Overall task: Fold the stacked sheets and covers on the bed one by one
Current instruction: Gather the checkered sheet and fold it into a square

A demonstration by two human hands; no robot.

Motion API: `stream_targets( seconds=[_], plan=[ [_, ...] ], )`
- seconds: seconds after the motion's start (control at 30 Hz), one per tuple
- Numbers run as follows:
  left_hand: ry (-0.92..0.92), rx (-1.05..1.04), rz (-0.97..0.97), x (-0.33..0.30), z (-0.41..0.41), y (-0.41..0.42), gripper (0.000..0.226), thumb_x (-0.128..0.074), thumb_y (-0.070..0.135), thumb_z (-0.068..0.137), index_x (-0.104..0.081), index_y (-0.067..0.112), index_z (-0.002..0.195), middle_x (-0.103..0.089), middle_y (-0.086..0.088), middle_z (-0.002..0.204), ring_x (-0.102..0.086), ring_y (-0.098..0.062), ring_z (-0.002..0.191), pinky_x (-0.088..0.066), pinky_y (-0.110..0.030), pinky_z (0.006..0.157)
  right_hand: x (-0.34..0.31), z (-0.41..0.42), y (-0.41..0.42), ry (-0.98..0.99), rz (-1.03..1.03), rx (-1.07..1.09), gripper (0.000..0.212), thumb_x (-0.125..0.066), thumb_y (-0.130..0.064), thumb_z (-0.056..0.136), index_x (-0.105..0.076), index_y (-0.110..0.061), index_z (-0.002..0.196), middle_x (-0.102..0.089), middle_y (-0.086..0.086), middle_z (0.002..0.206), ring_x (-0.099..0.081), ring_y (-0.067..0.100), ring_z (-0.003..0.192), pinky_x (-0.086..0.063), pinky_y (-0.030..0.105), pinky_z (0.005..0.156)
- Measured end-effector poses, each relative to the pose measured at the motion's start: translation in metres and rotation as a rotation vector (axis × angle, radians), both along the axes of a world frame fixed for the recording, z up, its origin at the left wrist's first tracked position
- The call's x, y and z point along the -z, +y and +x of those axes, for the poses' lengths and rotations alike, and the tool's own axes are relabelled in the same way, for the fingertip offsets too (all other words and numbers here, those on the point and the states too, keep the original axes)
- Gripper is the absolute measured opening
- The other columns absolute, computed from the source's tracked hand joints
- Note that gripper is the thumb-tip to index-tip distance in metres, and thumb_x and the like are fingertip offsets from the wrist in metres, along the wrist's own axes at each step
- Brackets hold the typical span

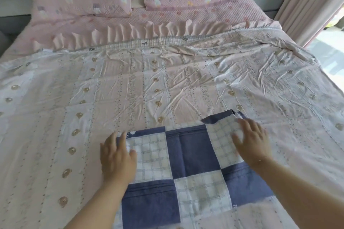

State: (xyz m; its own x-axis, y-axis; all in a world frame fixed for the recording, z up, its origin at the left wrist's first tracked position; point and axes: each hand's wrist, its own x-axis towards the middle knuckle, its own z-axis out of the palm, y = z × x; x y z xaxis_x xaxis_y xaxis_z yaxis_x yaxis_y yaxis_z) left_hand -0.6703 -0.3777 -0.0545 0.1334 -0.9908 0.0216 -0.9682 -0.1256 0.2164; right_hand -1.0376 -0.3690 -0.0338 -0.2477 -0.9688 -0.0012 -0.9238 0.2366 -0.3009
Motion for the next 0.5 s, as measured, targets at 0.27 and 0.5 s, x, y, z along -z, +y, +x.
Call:
stream_targets(
  seconds=[0.27,0.5],
  plan=[
    [-0.124,0.046,0.551,0.067,-0.009,0.021,0.069,0.012,0.067,0.087,0.024,0.033,0.145,0.029,0.002,0.154,0.021,-0.026,0.147,0.015,-0.052,0.115,0.067,-0.006,-0.009,0.198,0.63,-0.058,0.066,-0.007,-0.068,0.089,0.016,-0.044,0.146,0.021,-0.006,0.157,0.021,0.02,0.145,0.012,0.058,0.112],
    [0.015,-0.459,0.428,0.057,0.005,0.029,0.084,-0.041,0.059,0.092,-0.019,-0.001,0.146,-0.037,-0.022,0.144,-0.04,-0.038,0.127,-0.043,-0.047,0.097,0.065,-0.017,-0.006,0.007,0.556,0.378,0.095,-0.039,-0.077,0.079,-0.009,-0.018,0.147,-0.031,0.015,0.145,-0.03,0.033,0.132,-0.035,0.052,0.103]
  ],
)
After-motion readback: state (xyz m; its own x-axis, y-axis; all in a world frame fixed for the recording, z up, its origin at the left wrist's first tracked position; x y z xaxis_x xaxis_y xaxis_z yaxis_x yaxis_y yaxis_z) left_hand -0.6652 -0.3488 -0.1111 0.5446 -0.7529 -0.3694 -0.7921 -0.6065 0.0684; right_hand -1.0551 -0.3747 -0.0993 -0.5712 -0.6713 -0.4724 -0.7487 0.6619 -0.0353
